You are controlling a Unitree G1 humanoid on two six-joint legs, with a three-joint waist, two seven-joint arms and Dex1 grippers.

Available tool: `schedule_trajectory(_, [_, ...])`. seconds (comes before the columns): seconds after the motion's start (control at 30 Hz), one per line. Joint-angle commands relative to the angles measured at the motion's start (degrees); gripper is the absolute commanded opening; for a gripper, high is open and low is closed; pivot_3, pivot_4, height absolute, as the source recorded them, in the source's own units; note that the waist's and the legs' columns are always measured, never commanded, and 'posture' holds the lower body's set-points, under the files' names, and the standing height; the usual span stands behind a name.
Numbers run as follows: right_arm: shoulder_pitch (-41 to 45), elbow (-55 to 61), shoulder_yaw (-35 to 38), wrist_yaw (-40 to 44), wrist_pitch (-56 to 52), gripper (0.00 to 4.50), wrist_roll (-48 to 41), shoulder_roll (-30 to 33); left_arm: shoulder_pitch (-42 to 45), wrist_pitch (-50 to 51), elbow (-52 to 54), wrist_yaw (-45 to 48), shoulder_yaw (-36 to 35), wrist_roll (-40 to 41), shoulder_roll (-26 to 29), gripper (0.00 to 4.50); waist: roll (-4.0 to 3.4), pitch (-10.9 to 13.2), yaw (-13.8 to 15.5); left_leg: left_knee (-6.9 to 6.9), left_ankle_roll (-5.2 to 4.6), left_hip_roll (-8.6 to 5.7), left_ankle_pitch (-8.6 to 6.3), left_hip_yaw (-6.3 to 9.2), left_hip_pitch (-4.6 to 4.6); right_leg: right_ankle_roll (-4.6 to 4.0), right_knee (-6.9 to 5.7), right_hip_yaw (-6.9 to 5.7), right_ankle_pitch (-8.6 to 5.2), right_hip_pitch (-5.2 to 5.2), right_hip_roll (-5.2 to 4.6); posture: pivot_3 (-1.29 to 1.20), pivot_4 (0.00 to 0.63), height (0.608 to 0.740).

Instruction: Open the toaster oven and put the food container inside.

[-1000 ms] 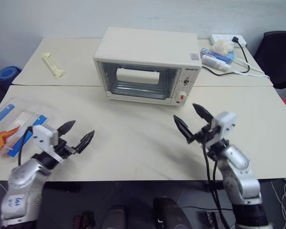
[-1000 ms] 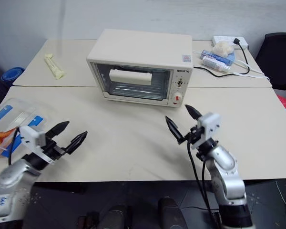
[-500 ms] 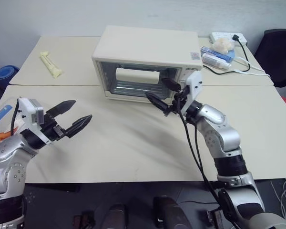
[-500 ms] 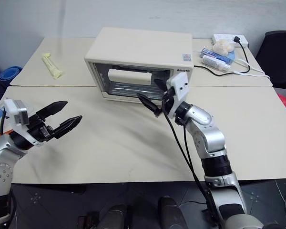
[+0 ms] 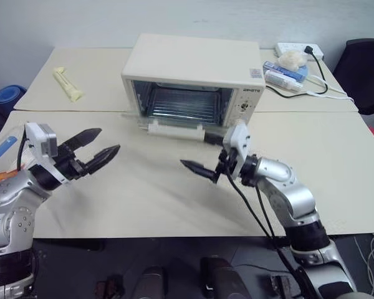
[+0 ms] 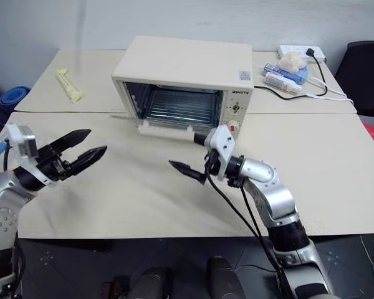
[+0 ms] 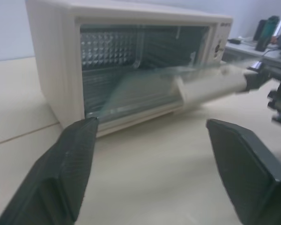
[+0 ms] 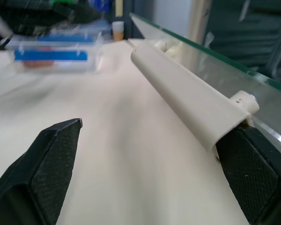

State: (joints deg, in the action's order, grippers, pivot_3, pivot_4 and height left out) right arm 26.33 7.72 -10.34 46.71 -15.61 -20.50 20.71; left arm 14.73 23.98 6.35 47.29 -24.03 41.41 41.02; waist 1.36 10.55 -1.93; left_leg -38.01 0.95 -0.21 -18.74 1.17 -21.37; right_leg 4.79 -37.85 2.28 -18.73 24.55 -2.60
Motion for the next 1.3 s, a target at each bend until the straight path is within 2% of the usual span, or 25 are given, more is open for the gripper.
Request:
schedule_trajectory(0.03, [0.31, 1.71, -0.71, 1.08, 2.79, 4.5, 0.81, -0.65, 6.92, -0.13, -4.75, 2.84, -0.17, 1.29, 1.34, 2.69, 0.0, 0.0, 0.01, -0.03, 0.0, 0.0, 0.01, 0.0, 0.0, 0.0, -0.02, -0.01, 0.0, 0.0, 0.02, 0.0, 0.15, 0.74])
schedule_trajectory(0.17, [0.68, -0.01, -0.89, 1.31, 4.57, 4.5, 2.12, -1.13, 18.23, -2.08, -15.21, 4.58, 2.74, -2.21, 1.13, 1.42, 0.0, 0.0, 0.01, -0.03, 0.15, 0.01, 0.09, 0.01, 0.03, 0.0, -0.06, -0.04, 0.0, 0.0, 0.06, 0.0, 0.15, 0.74])
schedule_trajectory(0.3, [1.04, -1.91, -0.93, 1.58, 6.56, 4.5, 3.07, -1.8, 24.36, -11.19, -27.39, 9.04, 10.08, -11.78, -0.32, 0.14, 0.0, 0.0, -0.16, -0.01, 0.3, -0.02, 0.18, -0.05, 0.06, 0.0, -0.08, -0.09, 0.0, 0.0, 0.07, 0.0, 0.15, 0.74])
schedule_trajectory(0.33, [1.07, -2.54, -1.0, 1.82, 7.49, 4.5, 3.58, -1.82, 25.75, -12.38, -29.77, 9.88, 11.03, -12.61, -1.28, 0.01, 0.0, 0.0, -0.11, 0.01, 0.31, -0.02, 0.19, -0.09, 0.07, 0.0, -0.08, -0.14, 0.0, 0.01, 0.08, 0.0, 0.15, 0.74])
schedule_trajectory(0.57, [-1.53, -3.86, 0.71, 1.42, 11.92, 4.5, 5.38, -1.14, 31.32, -14.83, -38.73, 12.99, 13.4, -15.32, -4.92, 0.01, 0.05, -0.02, 0.1, -0.13, 0.31, -0.02, 0.18, -0.05, -0.14, 0.02, -0.15, -0.17, 0.01, 0.14, 0.06, 0.0, 0.15, 0.74])
schedule_trajectory(0.83, [-16.46, -2.11, 7.41, 0.76, 21.78, 4.5, 4.5, 1.26, 26.35, -13.67, -34.72, 19.97, 17.01, -17.89, -3.01, 0.01, 0.06, -0.03, 0.32, -0.14, 0.26, -0.06, 0.15, -0.01, -0.13, 0.04, -0.14, -0.04, 0.02, 0.04, 0.01, 0.0, 0.15, 0.74])
schedule_trajectory(0.97, [-25.58, 0.11, 14.04, 0.02, 25.43, 4.5, 3.28, 4.38, 24.3, -16.02, -34.13, 16.95, 17.41, -20.24, -4.02, 0.01, 0.06, -0.03, 0.57, -0.16, 0.23, -0.05, 0.14, -0.01, -0.07, 0.04, -0.12, -0.01, 0.02, 0.01, 0.02, 0.0, 0.15, 0.74])
schedule_trajectory(1.1, [-26.56, 1.15, 18.34, 0.59, 25.32, 4.5, -0.27, 6.29, 18.98, -15.32, -29.31, 15.34, 18.77, -21.2, -5.5, 0.01, 0.06, -0.03, 0.18, -0.19, 0.01, -0.05, 0.05, -0.14, 0.06, 0.08, -0.15, 0.17, 0.04, -0.08, 0.04, 0.0, 0.15, 0.74])
schedule_trajectory(1.3, [-24.2, 1.57, 19.54, 3.92, 24.31, 4.5, -4.08, 8.82, 12.07, -14.05, -22.67, 9.89, 17.52, -21.05, -7.98, 0.01, 0.06, -0.03, 0.41, -0.12, -0.03, 0.03, 0.02, -0.14, 0.15, 0.08, -0.19, 0.21, 0.04, -0.07, 0.13, 0.0, 0.15, 0.74])
